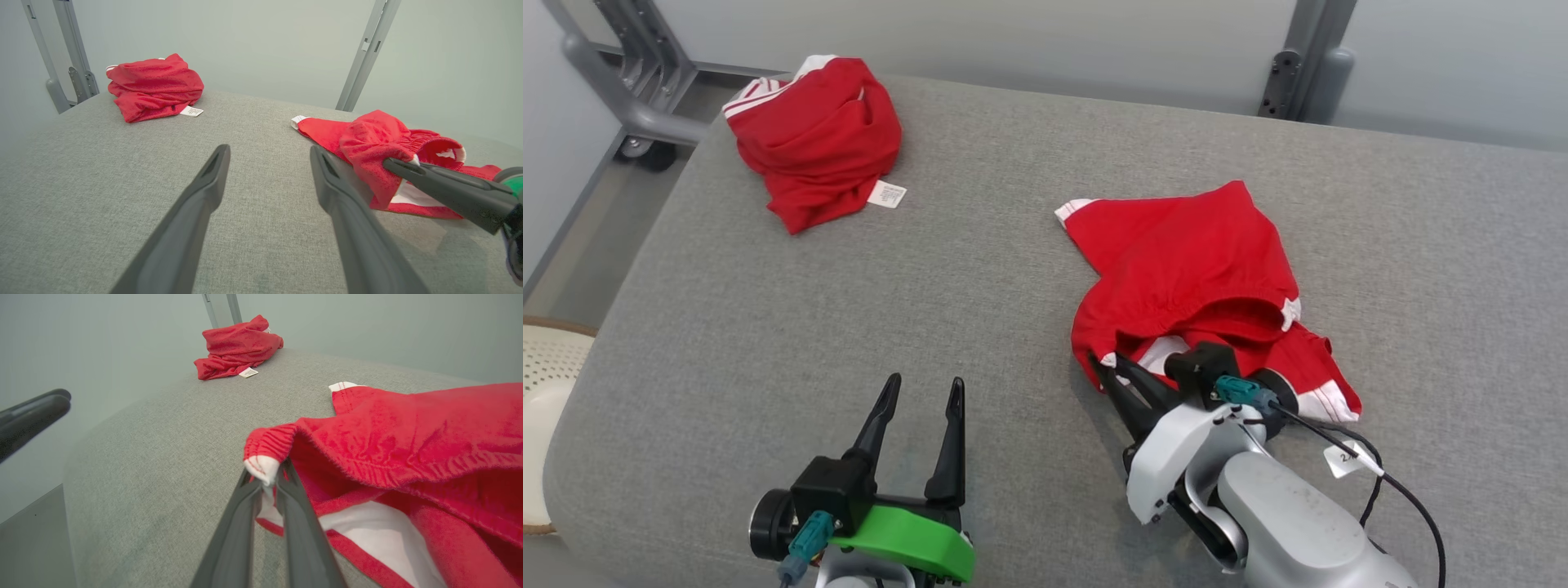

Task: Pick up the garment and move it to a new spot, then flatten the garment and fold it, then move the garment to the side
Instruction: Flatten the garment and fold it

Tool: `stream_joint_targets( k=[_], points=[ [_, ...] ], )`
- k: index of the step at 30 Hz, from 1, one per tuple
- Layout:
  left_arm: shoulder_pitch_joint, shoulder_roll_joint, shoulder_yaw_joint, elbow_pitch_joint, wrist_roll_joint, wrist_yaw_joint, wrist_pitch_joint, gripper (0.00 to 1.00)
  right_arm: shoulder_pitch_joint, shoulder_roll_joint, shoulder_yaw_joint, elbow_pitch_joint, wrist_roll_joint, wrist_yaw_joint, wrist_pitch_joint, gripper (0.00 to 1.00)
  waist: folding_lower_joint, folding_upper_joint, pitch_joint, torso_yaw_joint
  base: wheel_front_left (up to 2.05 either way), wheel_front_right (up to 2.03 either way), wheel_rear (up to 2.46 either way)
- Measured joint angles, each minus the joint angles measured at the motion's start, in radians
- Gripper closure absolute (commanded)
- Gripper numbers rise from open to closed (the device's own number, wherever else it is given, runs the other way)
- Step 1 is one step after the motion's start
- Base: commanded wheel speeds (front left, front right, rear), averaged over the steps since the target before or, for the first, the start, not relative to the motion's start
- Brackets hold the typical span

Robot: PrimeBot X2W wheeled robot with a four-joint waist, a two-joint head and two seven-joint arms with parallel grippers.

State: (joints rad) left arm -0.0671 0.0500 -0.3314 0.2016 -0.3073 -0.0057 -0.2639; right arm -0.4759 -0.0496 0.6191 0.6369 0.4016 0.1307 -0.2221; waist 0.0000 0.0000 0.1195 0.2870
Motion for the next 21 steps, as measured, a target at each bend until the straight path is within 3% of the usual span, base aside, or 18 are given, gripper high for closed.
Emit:
stream_joint_targets(
  k=[10, 12, 13, 21],
  points=[
    [0.001, 0.0, -0.019, 0.003, -0.015, 0.007, 0.0, 0.0, -0.079, 0.001, 0.23, 0.097, 0.098, 0.0, -0.008, 1.0, 0.0, 0.0, 0.004, 0.08, 0.0, 0.0, 0.0],
    [0.001, 0.0, -0.018, 0.004, -0.015, 0.011, 0.0, 0.0, -0.091, 0.001, 0.251, 0.105, 0.104, 0.0, -0.01, 0.16, 0.0, 0.0, 0.005, 0.084, 0.0, 0.0, 0.0],
    [0.001, 0.0, -0.017, 0.004, -0.016, 0.014, 0.0, 0.0, -0.094, 0.0, 0.261, 0.106, 0.113, 0.0, -0.014, 0.0, 0.0, 0.0, 0.006, 0.083, 0.0, 0.0, 0.0],
    [0.007, 0.0, 0.0, 0.0, -0.015, 0.016, 0.0, 0.0, -0.104, 0.001, 0.276, 0.089, 0.141, 0.0, -0.035, 0.0, 0.0, 0.0, -0.001, 0.041, 0.0, 0.0, 0.0]
  ],
)
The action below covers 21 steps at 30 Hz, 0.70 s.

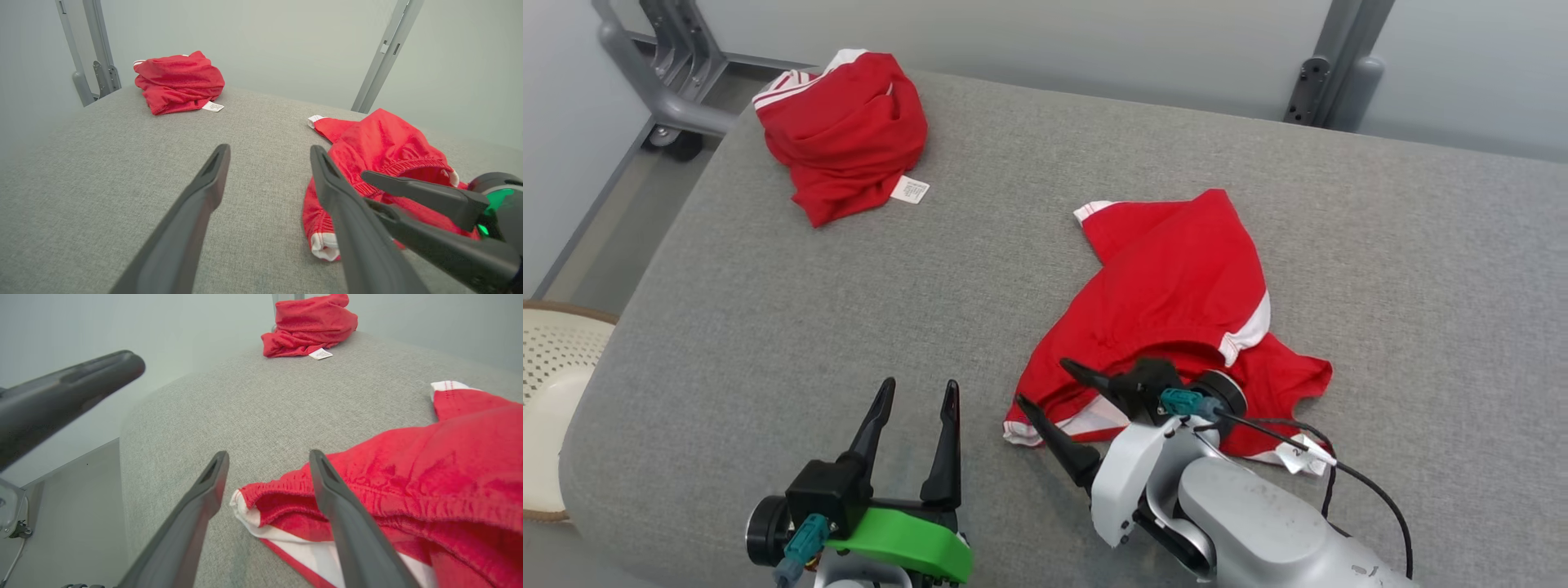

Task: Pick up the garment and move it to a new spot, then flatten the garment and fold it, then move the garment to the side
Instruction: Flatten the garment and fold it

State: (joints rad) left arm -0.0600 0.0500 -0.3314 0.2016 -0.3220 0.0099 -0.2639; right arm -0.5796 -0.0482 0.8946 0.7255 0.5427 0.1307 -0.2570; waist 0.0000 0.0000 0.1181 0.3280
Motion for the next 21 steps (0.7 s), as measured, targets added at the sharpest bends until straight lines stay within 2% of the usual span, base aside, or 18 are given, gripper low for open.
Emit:
stream_joint_targets(
  k=[3, 7, 14, 21],
  points=[
    [0.002, 0.0, 0.001, -0.003, 0.006, -0.002, 0.0, 0.0, 0.002, 0.0, -0.053, -0.03, -0.013, 0.0, -0.004, 0.0, 0.0, 0.0, -0.005, -0.027, 0.0, 0.0, 0.0],
    [0.004, 0.0, -0.002, -0.002, 0.011, -0.006, 0.0, 0.0, 0.042, 0.001, -0.186, -0.096, -0.092, 0.0, -0.005, 0.0, 0.0, 0.0, -0.013, -0.068, 0.0, 0.0, 0.0],
    [0.009, 0.0, -0.004, 0.0, 0.016, -0.01, 0.0, 0.0, 0.186, -0.001, -0.431, -0.19, -0.288, 0.0, -0.006, 0.0, 0.0, 0.0, -0.027, -0.14, 0.0, 0.0, 0.0],
    [0.014, -0.001, -0.006, 0.0, 0.017, -0.01, 0.0, 0.0, 0.359, -0.026, -0.583, -0.233, -0.393, 0.0, -0.006, 0.0, 0.0, 0.0, -0.038, -0.174, 0.0, 0.0, 0.0]
  ],
)
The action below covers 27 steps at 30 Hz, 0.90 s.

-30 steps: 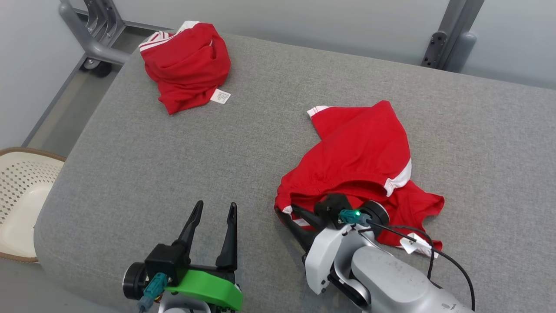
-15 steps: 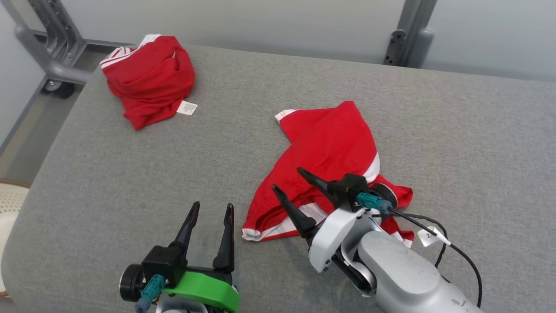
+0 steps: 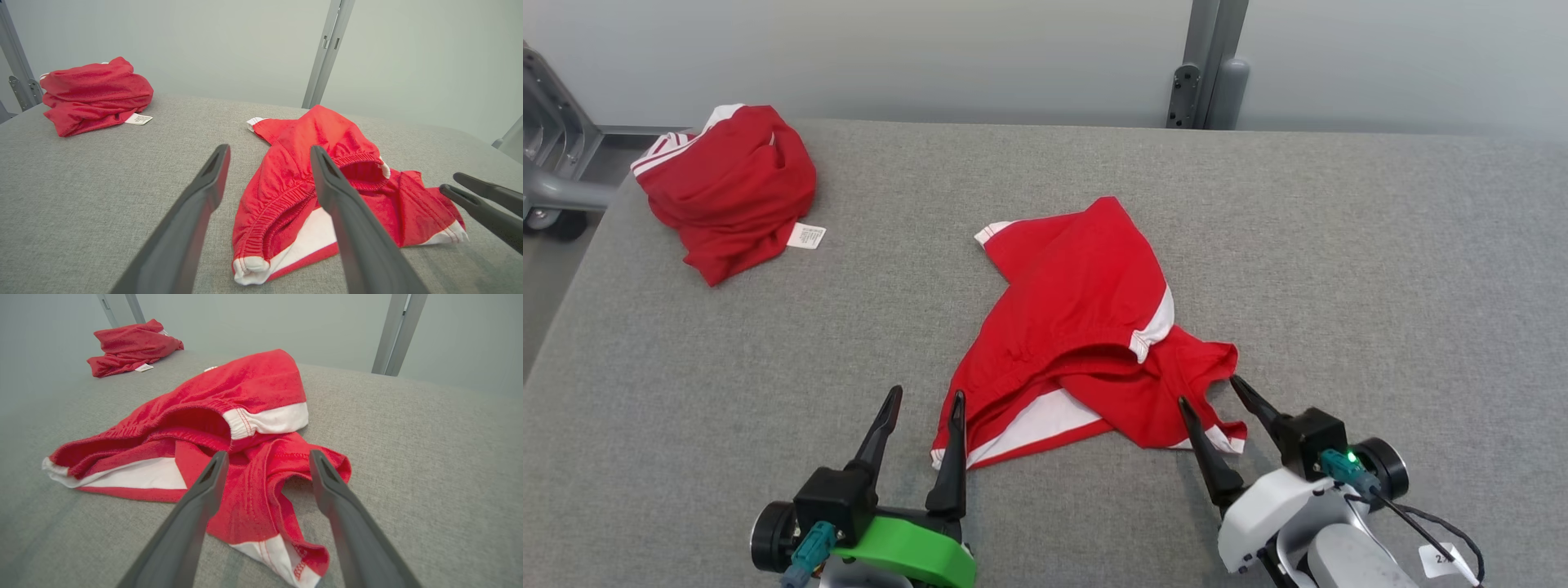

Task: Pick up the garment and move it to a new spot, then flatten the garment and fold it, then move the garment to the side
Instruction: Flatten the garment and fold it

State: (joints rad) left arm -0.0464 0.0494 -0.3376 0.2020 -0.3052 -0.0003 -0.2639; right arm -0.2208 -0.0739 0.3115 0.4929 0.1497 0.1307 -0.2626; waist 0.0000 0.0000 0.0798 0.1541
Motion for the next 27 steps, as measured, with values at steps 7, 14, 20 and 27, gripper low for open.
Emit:
stream_joint_targets(
  k=[7, 14, 20, 27],
  points=[
    [-0.001, 0.0, -0.002, -0.001, 0.0, -0.003, 0.0, 0.0, 0.02, 0.006, -0.02, 0.055, -0.022, 0.0, 0.01, 0.0, 0.0, 0.0, 0.013, 0.003, 0.0, 0.0, 0.0],
    [-0.006, 0.0, -0.001, 0.0, -0.003, -0.002, 0.0, 0.0, -0.052, 0.016, -0.004, 0.146, -0.013, 0.0, 0.012, 1.0, 0.0, 0.0, 0.024, 0.033, 0.0, 0.0, 0.0],
    [-0.006, 0.0, 0.005, -0.003, -0.007, 0.002, 0.0, 0.0, -0.071, 0.005, -0.08, 0.17, 0.03, 0.0, 0.008, 1.0, 0.0, 0.0, 0.03, 0.042, 0.0, 0.0, 0.0],
    [-0.005, 0.0, 0.003, -0.009, -0.011, 0.005, 0.0, 0.0, -0.069, -0.056, -0.183, 0.158, 0.076, 0.0, 0.006, 1.0, 0.0, 0.0, 0.036, 0.028, 0.0, 0.0, 0.0]
  ],
)
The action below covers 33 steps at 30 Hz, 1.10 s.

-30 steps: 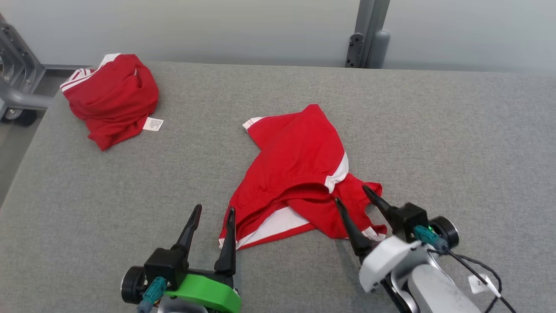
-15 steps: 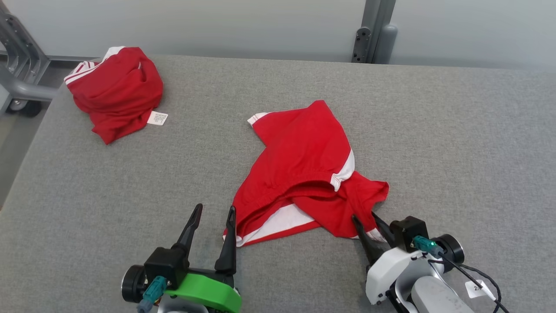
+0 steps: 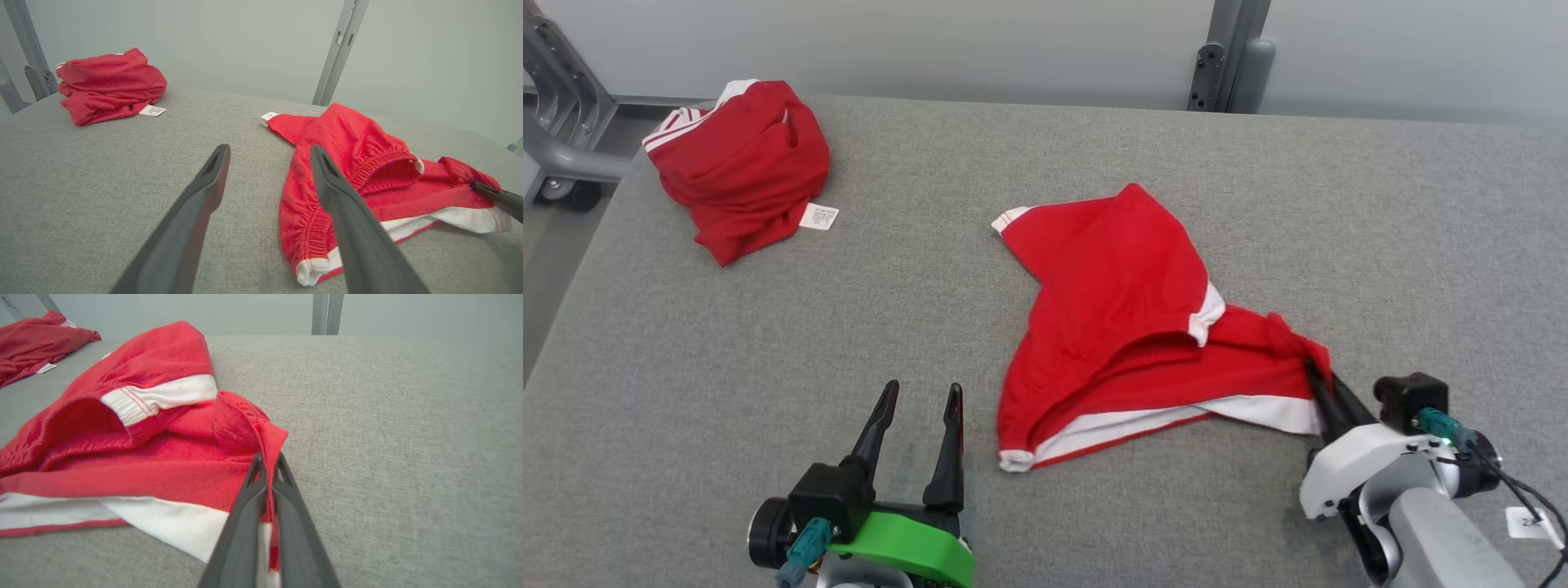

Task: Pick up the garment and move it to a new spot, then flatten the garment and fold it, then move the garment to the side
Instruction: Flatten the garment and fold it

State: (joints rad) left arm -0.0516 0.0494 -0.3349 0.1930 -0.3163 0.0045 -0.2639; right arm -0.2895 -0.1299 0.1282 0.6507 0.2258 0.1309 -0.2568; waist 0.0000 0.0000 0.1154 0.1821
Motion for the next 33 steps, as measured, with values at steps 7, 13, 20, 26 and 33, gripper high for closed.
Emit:
stream_joint_targets(
  k=[7, 13, 20, 26, 33],
  points=[
    [-0.001, 0.0, -0.009, 0.001, -0.001, -0.002, 0.0, 0.0, 0.001, -0.034, -0.067, 0.01, 0.0, 0.0, 0.009, 0.93, 0.0, 0.0, 0.01, -0.014, 0.0, 0.0, 0.0],
    [-0.021, 0.0, -0.056, 0.018, 0.007, -0.024, 0.0, 0.0, 0.001, -0.029, -0.113, 0.0, -0.017, 0.0, 0.007, 0.0, 0.0, 0.0, 0.009, -0.027, 0.0, 0.0, 0.0],
    [-0.067, -0.001, -0.148, 0.095, 0.018, -0.056, 0.0, 0.0, 0.048, -0.005, -0.193, -0.113, -0.057, 0.0, -0.002, 0.0, 0.0, 0.0, -0.003, -0.058, 0.0, 0.0, 0.0],
    [-0.121, -0.001, -0.23, 0.259, 0.018, -0.073, 0.039, 0.0, 0.088, 0.042, -0.183, -0.248, -0.08, 0.0, -0.005, 0.0, 0.0, 0.0, -0.01, -0.1, 0.0, 0.0, 0.0],
    [-0.2, -0.001, -0.279, 0.404, 0.009, -0.039, 0.067, 0.14, 0.128, 0.061, -0.151, -0.326, -0.081, 0.0, -0.005, 0.0, 0.0, 0.0, -0.015, -0.156, 0.0, 0.0, 0.0]
  ],
)
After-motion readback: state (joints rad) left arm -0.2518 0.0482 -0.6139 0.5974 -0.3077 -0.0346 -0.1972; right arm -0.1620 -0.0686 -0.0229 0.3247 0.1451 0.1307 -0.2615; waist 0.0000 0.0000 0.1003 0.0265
